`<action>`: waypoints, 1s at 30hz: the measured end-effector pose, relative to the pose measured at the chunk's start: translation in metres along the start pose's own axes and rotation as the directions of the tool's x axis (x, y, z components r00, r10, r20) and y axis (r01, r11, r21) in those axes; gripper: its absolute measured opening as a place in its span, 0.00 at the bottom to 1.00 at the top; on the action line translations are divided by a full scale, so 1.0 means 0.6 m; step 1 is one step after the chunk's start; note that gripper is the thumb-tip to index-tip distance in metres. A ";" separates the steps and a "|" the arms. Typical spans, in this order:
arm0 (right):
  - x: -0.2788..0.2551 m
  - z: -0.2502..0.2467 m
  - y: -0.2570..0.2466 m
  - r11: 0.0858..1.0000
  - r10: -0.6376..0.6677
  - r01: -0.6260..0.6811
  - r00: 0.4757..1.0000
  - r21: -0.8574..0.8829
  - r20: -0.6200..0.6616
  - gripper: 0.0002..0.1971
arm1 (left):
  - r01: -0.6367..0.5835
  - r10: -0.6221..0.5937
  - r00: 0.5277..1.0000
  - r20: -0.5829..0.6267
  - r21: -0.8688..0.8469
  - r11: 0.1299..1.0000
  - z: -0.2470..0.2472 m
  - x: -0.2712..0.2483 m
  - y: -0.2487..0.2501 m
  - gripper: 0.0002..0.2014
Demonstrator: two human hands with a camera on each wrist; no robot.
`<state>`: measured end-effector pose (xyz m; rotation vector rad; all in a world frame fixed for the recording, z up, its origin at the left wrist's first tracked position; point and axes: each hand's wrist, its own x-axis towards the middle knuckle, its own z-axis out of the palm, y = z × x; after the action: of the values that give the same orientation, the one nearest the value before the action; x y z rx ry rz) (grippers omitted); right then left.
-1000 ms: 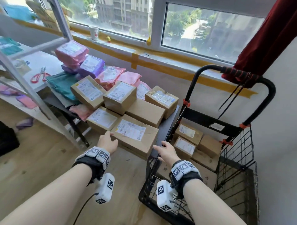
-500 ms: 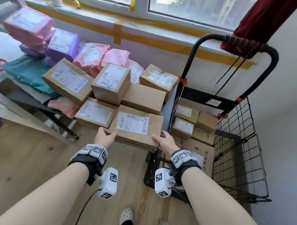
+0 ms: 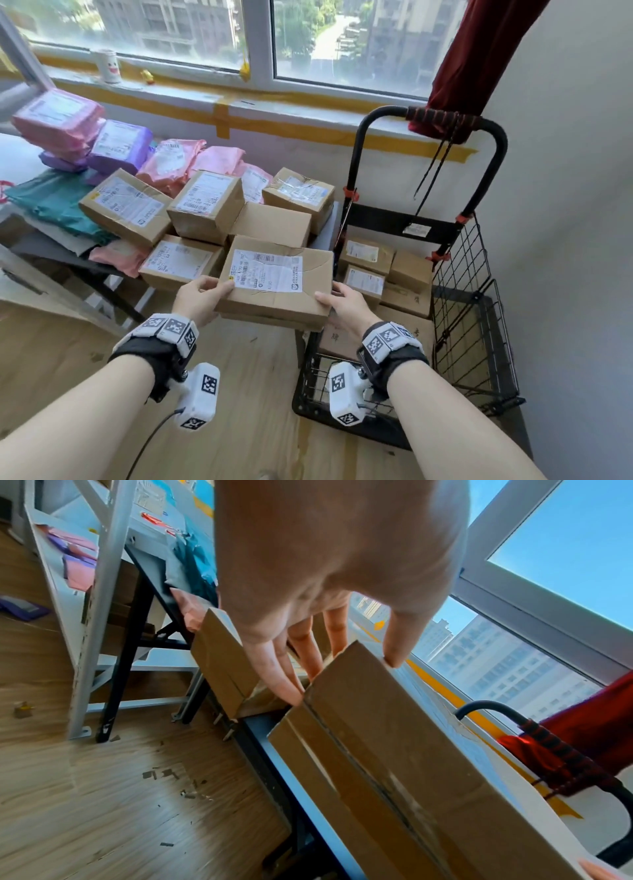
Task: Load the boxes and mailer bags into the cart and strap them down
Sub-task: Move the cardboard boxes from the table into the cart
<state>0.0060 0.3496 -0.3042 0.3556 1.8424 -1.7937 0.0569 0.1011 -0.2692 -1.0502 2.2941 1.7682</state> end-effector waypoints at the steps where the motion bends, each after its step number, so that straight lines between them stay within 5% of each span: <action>1: -0.009 -0.019 -0.004 1.000 -0.009 0.009 1.000 -0.004 -0.002 0.24 | -0.007 0.007 1.000 0.010 0.008 1.000 0.012 -0.014 0.009 0.08; 8: -0.058 -0.206 -0.021 0.998 -0.047 0.047 0.999 0.029 -0.020 0.21 | 0.002 0.007 0.986 0.166 -0.055 0.999 0.163 -0.105 0.078 0.09; 16: -0.059 -0.402 -0.007 1.000 -0.021 0.021 0.984 0.001 -0.176 0.32 | 0.052 -0.065 0.938 0.339 0.048 0.998 0.362 -0.128 0.119 0.16; 30: 0.144 -0.512 0.046 0.989 0.138 -0.145 0.916 0.011 -0.377 0.32 | 0.104 -0.215 0.833 0.510 0.236 0.966 0.585 0.099 0.114 0.25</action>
<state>-0.1091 0.6374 -0.3836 0.8576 2.0236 -1.6951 -0.1469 0.3876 -0.3572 -0.5918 1.9187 1.4837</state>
